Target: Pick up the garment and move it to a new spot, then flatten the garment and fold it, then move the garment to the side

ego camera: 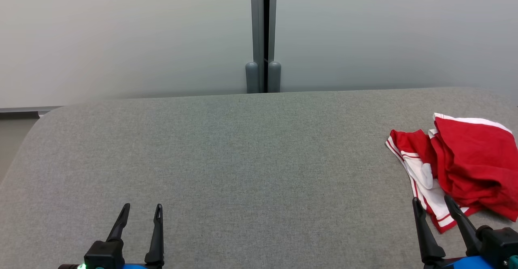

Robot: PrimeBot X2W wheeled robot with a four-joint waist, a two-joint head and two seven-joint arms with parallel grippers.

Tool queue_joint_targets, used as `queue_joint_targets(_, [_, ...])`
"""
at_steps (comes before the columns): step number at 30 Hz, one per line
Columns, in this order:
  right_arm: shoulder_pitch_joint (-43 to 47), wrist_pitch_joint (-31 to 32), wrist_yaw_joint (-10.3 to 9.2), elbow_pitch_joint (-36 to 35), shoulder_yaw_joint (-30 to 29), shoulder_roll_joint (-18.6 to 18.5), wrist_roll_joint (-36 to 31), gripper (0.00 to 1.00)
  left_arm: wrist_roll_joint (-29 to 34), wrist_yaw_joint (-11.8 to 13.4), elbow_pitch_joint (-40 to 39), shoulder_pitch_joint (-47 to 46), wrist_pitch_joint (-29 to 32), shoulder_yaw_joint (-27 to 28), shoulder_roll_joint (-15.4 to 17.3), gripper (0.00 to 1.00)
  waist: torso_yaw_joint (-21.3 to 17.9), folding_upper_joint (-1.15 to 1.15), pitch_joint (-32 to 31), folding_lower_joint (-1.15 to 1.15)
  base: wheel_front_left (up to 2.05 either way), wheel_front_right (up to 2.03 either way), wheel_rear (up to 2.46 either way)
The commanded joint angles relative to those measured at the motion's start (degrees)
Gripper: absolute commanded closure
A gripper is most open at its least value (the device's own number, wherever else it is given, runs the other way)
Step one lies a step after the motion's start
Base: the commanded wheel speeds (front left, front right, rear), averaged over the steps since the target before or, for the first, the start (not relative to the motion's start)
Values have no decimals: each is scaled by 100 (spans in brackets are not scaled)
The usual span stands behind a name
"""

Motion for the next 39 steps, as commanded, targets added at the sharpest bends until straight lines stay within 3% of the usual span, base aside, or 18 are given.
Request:
queue_joint_targets(1, [8, -3, 1, 16, 6, 5, 3, 0, -15, 26, -19, -2, -15, -6, 26, 0, 1, 0, -4, 0, 0, 0, 0])
queue_joint_targets(15, [-31, 3, 1, 84, 27, 4, 45, 0, -67, 88, -10, -49, -75, -33, -2, 0, 42, 0, -31, 0, 0, 0, 0])
queue_joint_targets(16, [-9, -3, 0, 81, 38, 1, 25, 100, -31, 63, 8, 1, -44, -27, -13, 100, 41, 0, -30, 0, 0, 0, 0])
queue_joint_targets(39, [-433, 69, 0, 649, 101, -79, 2331, 100, -1950, -357, 183, -247, 411, 588, -377, 100, 28, 0, -3, 0, 0, 0, 0])
